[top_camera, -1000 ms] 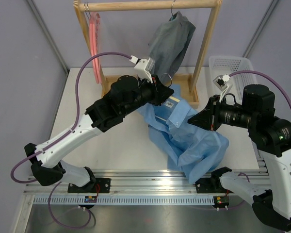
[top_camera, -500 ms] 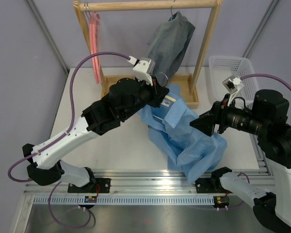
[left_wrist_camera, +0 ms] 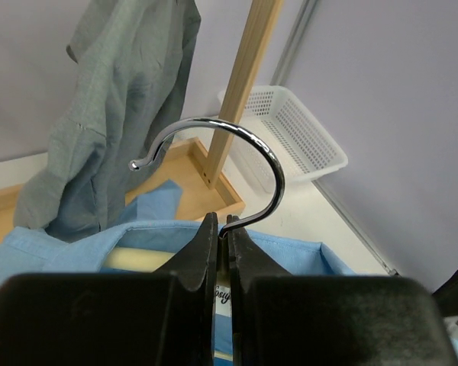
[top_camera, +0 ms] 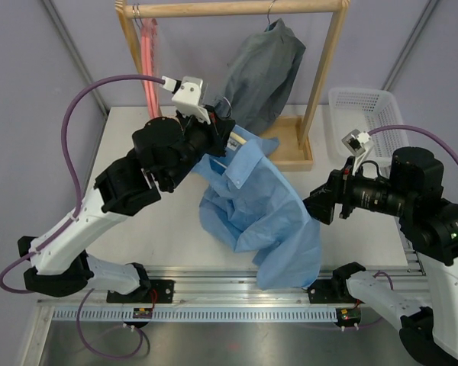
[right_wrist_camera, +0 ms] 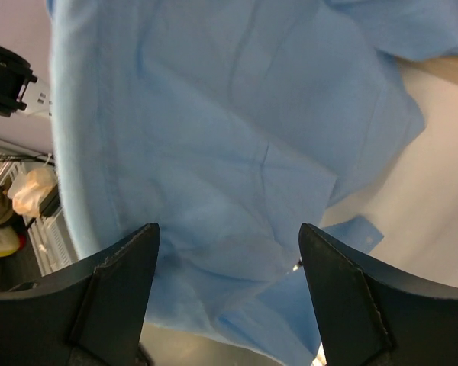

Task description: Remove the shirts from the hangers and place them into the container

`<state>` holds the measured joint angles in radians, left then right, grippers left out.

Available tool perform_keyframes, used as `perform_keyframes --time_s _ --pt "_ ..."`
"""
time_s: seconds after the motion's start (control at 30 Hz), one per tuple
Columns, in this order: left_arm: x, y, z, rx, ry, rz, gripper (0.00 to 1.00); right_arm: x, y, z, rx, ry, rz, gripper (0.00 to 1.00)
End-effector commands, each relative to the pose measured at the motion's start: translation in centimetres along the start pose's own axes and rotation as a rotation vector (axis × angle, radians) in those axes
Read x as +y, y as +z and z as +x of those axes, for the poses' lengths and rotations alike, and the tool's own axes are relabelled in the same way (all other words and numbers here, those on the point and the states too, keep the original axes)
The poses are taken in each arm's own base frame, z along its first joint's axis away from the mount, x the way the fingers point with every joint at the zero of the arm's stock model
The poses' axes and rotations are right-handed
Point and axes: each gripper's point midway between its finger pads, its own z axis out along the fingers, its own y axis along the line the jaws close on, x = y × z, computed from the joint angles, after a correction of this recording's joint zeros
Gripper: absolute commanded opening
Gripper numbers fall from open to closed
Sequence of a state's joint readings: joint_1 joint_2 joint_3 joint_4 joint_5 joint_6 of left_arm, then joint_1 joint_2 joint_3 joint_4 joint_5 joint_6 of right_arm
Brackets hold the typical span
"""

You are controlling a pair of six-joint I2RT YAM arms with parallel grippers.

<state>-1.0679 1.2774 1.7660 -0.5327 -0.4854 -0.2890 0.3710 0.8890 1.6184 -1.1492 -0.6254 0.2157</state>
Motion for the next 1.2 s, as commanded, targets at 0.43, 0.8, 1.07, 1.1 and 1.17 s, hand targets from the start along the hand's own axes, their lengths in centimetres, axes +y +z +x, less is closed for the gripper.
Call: perform_keyframes --time_s 0.43,0.8,1.07,1.1,1.17 --pt "0.9 4.0 -1.4 -0.067 0.020 -0.131 0.00 2.4 -4.8 -0.9 -0.196 -0.095 0.032 0.91" --pt "0.3 4.7 -3.1 -0.094 -0.004 -0.101 0.00 0.3 -1.6 1.9 -0.069 -0.043 0.004 0.94" --pt "-0.1 5.6 -5.2 -0.119 -0.036 -0.071 0.00 -0.6 0.0 2.8 -0.027 -0.025 -0.018 0.81" --pt "0.1 5.9 -5.2 -0.117 -0.032 -0.073 0.00 -0.6 0.0 3.1 -0.018 -0.026 -0.022 0.73" --pt "0.8 6.0 -6.1 -0.127 -0.039 -0.081 0.00 -0.6 0.0 3.1 -0.016 -0.029 -0.024 0.33"
